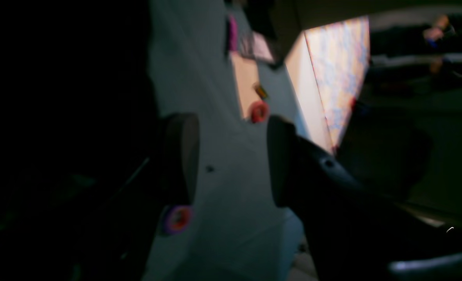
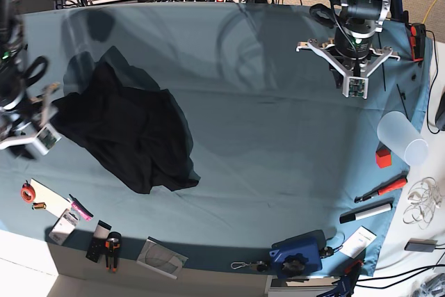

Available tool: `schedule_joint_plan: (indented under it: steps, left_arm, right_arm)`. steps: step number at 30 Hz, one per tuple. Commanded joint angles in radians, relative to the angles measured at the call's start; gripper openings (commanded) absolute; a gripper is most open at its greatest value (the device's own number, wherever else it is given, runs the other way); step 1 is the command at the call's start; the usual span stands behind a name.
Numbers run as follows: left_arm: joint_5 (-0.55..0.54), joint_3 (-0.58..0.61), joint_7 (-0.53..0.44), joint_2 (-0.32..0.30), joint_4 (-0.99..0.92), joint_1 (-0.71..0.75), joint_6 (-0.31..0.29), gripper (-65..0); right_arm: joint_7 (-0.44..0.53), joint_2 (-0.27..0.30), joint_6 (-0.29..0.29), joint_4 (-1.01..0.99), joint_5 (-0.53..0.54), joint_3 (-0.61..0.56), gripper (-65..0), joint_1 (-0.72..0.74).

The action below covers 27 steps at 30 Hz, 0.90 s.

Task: Layout the t-shirt on the table in an organized manner, then fold the t-shirt properly

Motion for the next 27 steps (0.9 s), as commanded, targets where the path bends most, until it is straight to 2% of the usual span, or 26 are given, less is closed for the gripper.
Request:
schedule_joint_plan:
  steps: [1, 4, 5, 8, 10, 13, 17, 20, 27]
  left_arm:
    - [0.003, -0.001, -0.022, -0.003, 0.019, -0.002, 0.002, -65.0]
    - [0.003, -0.001, -0.022, -0.002, 0.019, -0.002, 0.003, -65.0]
    - [0.003, -0.001, -0.022, -0.003, 0.019, -0.002, 0.003, -65.0]
    - [0.003, -0.001, -0.022, -0.003, 0.019, -0.002, 0.003, -65.0]
    - [0.003, -0.001, -0.022, -0.003, 0.019, -0.002, 0.003, -65.0]
    - [0.003, -0.001, -0.022, -0.003, 0.019, -0.002, 0.003, -65.0]
    - [0.003, -0.001, -0.021, -0.003, 0.019, -0.002, 0.003, -65.0]
    - [0.003, -0.001, -0.021, -0.003, 0.019, -0.002, 0.003, -65.0]
    - [0.003, -0.001, -0.021, -0.003, 0.019, -0.002, 0.002, -65.0]
  right_arm:
    - [0.023, 0.037, -0.011, 0.010, 0.002, 0.009, -36.5, 0.011]
    - [-0.016, 0.068, -0.003, 0.010, 0.050, 0.008, -36.5, 0.011]
    - [-0.040, 0.071, 0.021, 0.010, 0.084, 0.008, -36.5, 0.012]
    - [-0.145, 0.070, 0.024, 0.009, 0.203, -0.012, -36.5, 0.011]
    - [-0.179, 0.070, 0.024, 0.009, 0.224, -0.058, -36.5, 0.011]
    - [-0.169, 0.070, 0.024, 0.008, 0.157, -0.149, -36.5, 0.012]
    - [-0.082, 0.070, 0.024, 0.008, -0.026, -0.260, -36.5, 0.013]
    - [-0.043, 0.070, -0.030, 0.007, -0.139, -0.318, -36.5, 0.024]
    - [-0.017, 0.070, -0.070, -0.114, -0.198, -0.384, -36.5, 0.136]
